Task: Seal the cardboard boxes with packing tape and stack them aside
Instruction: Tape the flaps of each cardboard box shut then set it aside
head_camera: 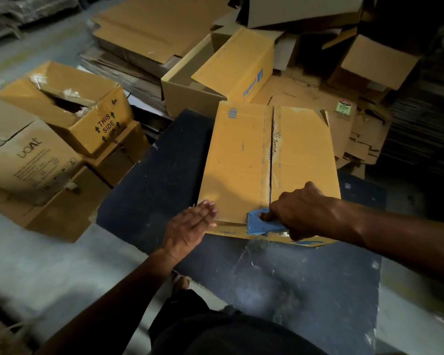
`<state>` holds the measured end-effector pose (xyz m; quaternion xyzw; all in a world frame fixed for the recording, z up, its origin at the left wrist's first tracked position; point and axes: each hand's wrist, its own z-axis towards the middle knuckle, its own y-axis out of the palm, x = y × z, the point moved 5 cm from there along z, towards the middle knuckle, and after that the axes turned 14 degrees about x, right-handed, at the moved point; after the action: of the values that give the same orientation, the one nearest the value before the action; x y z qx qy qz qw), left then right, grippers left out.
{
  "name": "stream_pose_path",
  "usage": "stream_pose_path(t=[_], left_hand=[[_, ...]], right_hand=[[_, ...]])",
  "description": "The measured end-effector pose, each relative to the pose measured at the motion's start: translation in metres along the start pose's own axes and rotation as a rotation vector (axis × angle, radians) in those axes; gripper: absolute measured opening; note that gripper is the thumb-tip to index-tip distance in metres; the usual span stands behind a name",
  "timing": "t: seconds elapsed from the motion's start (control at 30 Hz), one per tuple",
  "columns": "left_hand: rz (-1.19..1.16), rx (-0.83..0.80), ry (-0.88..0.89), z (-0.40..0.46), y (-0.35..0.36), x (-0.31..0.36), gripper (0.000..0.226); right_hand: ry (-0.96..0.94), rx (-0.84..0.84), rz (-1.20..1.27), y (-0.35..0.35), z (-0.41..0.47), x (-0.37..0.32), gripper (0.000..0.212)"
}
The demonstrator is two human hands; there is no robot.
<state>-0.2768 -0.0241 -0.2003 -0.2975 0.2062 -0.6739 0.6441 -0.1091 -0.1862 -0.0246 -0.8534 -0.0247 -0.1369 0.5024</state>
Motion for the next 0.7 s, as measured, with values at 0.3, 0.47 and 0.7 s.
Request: stream_pose_path(t=[0.3,0.47,0.7], left_hand=[[0.030,0.022,0.051,-0.005,0.007,-0.003,0.039],[0.046,0.008,0.152,-0.008,0.003,-0.004,0.040],[0.051,-0.095,0.067,0.026,-0.025,-0.050,0.040]], right_hand=[[0.148,-0.186,0.060,0.045,-0.051,0.051,0.083],[0.146,-0.124,0.071,0.044,-0.049,0.048,0.074],[0.086,-0.003,0.097,0.031,-0.031,0.019,0.069]])
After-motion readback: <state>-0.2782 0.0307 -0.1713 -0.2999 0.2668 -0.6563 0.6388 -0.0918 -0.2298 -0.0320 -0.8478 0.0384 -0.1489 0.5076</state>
